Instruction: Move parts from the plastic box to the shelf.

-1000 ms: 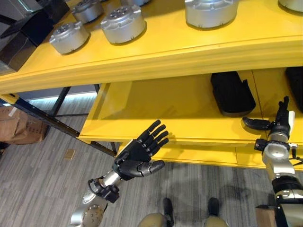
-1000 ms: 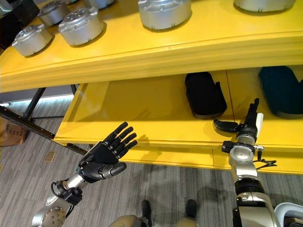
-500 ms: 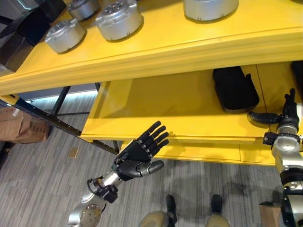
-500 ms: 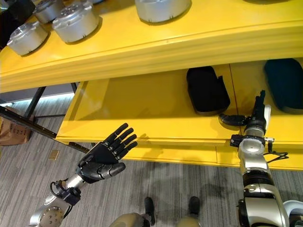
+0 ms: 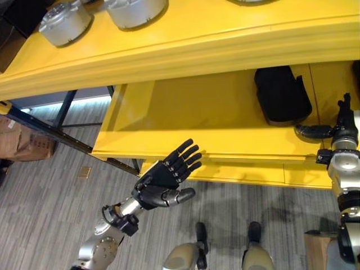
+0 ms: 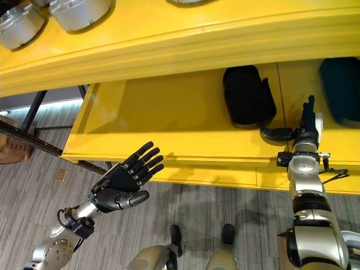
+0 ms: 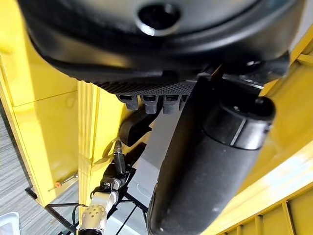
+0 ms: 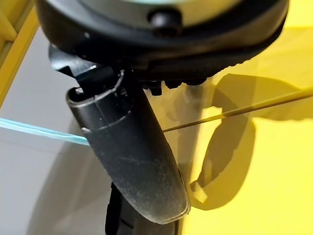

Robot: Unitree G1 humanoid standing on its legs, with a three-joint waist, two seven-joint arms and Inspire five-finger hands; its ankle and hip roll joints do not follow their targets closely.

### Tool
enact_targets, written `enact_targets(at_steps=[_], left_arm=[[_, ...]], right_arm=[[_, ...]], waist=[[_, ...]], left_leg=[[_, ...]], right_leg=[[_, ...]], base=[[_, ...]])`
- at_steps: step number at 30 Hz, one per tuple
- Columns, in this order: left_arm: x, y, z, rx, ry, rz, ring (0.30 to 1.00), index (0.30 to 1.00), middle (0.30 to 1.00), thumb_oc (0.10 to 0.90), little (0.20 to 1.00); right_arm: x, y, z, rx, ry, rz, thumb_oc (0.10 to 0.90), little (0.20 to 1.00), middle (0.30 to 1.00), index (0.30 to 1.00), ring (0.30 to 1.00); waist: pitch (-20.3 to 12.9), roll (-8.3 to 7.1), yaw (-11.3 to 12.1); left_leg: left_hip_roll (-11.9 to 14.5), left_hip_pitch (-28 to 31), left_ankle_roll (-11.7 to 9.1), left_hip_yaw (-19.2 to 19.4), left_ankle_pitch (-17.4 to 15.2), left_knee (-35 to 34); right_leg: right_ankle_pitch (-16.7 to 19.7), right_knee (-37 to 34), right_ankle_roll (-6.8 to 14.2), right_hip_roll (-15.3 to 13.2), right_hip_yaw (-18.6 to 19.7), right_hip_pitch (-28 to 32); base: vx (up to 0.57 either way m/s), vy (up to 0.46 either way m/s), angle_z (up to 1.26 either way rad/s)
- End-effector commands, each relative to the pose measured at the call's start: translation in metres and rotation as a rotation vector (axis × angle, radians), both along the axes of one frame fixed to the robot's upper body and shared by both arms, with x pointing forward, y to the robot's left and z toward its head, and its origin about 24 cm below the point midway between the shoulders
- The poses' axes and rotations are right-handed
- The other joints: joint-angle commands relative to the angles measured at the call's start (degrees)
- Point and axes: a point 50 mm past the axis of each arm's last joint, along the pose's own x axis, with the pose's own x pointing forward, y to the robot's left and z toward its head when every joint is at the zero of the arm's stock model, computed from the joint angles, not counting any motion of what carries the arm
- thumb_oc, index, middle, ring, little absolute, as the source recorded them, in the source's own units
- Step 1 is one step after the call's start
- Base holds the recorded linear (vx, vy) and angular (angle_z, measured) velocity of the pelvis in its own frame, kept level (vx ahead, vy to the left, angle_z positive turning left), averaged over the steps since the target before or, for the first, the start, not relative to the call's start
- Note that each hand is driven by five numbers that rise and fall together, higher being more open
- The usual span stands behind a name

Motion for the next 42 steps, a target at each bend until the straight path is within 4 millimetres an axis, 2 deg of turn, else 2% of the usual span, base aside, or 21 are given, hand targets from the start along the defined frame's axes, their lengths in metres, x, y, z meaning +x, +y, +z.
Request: enact_targets(at_steps=[1,16,33,42], left_arm=[[0.003,-0.006,0.041,-0.084,-0.191,-0.056,1.0,1.0,1.0,0.9,1.0],[0.008,-0.008,0.043,-0.076,-0.211,-0.059,1.0,1.0,1.0,0.9,1.0],[0.013,-0.016,0.042,-0.083,-0.223,-0.065,1.0,1.0,1.0,0.9,1.0],[0.013,-0.017,0.041,-0.097,-0.226,-0.059,1.0,1.0,1.0,0.9,1.0]], right_arm=[[0.018,0.017,0.052,-0.084,-0.146,0.109,0.9,1.0,1.0,1.0,1.0],[0.027,0.034,0.047,-0.016,-0.141,0.192,0.9,1.0,1.0,1.0,1.0],[0.039,0.076,0.034,-0.002,-0.122,0.329,0.9,1.0,1.0,1.0,1.0],[0.035,0.082,0.051,-0.094,-0.24,0.251,0.9,1.0,1.0,1.0,1.0]], waist=[[-2.3,-2.67,1.2],[-1.6,-3.08,1.2],[-1.6,-3.52,1.2],[-1.9,-3.78,0.8]], left_leg=[[-0.4,-2.7,-1.4,-2.4,-4.7,8.7],[0.6,-3.3,-1.9,-1.6,-3.7,8.3],[0.6,-3.3,-1.8,-1.8,-3.3,7.9],[0.2,-3.0,-1.4,-1.7,-3.7,7.7]], right_leg=[[-9.5,8.9,-3.9,1.5,-2.0,-2.4],[-9.2,8.7,-4.1,1.7,-2.9,-3.3],[-8.8,8.3,-4.3,1.8,-3.1,-3.4],[-8.5,7.9,-4.2,1.9,-2.8,-3.3]], base=[[-0.02,-0.026,0.06],[0.0,-0.006,0.01],[0.0,0.0,0.0],[0.0,0.01,-0.01]])
